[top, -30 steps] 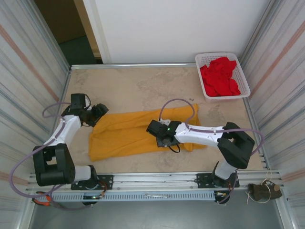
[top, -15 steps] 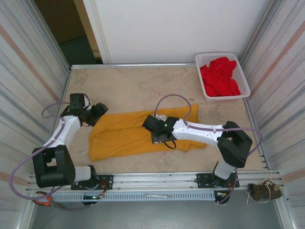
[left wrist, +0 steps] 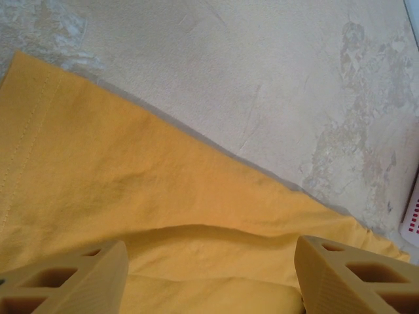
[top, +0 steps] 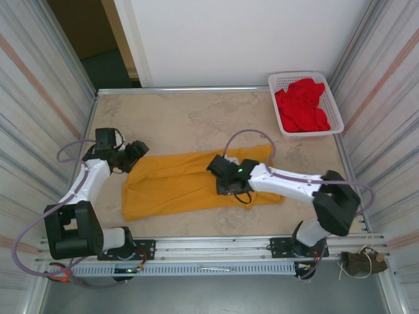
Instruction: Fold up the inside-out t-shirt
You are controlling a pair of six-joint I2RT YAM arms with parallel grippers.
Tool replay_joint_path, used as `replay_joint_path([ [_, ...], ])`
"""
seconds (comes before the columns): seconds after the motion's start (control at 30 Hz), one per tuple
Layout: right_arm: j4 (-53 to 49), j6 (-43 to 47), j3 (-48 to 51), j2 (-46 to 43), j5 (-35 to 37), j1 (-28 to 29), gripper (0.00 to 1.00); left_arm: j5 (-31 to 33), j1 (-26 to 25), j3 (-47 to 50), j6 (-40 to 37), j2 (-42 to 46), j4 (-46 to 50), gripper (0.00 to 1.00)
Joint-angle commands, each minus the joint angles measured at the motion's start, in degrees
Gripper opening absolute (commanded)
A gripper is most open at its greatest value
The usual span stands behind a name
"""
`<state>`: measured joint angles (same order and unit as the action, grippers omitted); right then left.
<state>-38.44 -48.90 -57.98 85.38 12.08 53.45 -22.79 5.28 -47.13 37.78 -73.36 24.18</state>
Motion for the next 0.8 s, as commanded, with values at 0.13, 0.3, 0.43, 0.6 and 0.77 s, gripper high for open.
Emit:
replay_joint_path([
  [0.13, -0.05, 9.89, 2.78, -6.25, 0.25, -21.24, 0.56, -1.00, 0.08, -1.21, 0.19, 2.05, 1.70, 0.69],
  [0.3, 5.18, 15.54, 2.40, -0.86, -8.24, -33.95, 0.58, -0.99, 0.12, -0.90, 0.41, 2.03, 1.57, 0.69],
  [0.43, 7.80, 17.87, 0.70, 3.26, -13.74, -38.50, 0.58, -0.99, 0.13, -1.29, 0.37, 1.89, 1.81, 0.69],
  [0.6, 10.09, 18.12, -0.69, 7.36, -18.64, -40.88, 0.57, -0.74, 0.08, -1.60, 0.19, 1.75, 1.92, 0.69],
  [0.77, 11.75, 17.89, -1.06, 9.90, -20.65, -41.21, 0.50, -0.85, 0.09, -1.62, 0.38, 1.37, 1.70, 0.69],
])
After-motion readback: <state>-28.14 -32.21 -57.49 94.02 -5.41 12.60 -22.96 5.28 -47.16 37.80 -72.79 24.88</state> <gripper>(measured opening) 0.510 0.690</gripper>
